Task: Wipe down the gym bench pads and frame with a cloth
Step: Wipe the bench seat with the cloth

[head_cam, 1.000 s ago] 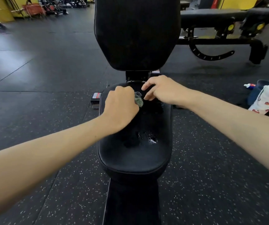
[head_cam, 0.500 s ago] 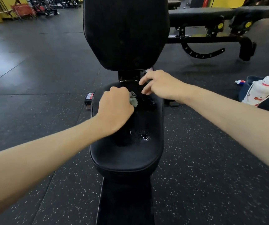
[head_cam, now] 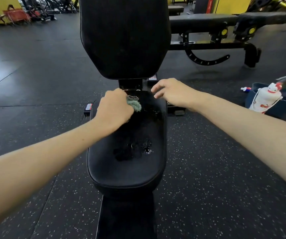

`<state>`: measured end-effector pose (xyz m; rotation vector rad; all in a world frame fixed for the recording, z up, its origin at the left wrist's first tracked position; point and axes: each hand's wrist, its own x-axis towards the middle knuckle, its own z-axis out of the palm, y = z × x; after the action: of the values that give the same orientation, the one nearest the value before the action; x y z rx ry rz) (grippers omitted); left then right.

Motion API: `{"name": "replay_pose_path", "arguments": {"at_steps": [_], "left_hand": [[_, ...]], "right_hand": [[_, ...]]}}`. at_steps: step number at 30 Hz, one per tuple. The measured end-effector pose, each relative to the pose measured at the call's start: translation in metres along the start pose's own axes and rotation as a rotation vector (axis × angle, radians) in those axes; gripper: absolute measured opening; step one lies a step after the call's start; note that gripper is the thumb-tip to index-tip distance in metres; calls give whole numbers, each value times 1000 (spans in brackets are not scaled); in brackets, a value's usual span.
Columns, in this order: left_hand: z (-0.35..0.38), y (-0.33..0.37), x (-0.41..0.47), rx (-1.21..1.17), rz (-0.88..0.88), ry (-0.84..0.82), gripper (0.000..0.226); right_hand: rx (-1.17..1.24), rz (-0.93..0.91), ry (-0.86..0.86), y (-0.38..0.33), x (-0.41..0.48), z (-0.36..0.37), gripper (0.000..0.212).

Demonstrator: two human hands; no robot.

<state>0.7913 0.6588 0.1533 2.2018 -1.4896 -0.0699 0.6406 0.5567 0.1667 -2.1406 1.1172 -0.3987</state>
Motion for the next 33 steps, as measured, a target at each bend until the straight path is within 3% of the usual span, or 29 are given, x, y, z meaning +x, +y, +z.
{"name": "replay_pose_path", "arguments": {"at_steps": [3, 9, 13, 17, 24, 28, 33], "left_hand": [[11, 10, -13, 71, 77, -17, 16], [0, 25, -16, -302, 175, -286, 8], [-3, 15, 5, -69, 285, -85, 16], [10, 17, -5, 1, 297, -122, 32], [-19, 13, -9, -230, 416, -469, 35], [-18, 8, 21, -131, 393, -213, 38], [20, 16, 24, -1, 436, -235, 50]], "right_hand": [[-47, 15, -39, 5, -1, 2, 43], [-57, 4, -77, 7, 2, 5, 38], [3, 17, -87, 9, -2, 2, 35], [-3, 5, -106, 11, -8, 1, 39], [-2, -3, -99, 12, -8, -2, 40], [79, 41, -87, 12, -6, -1, 47], [64, 36, 17, 11, -1, 8, 63]]}}
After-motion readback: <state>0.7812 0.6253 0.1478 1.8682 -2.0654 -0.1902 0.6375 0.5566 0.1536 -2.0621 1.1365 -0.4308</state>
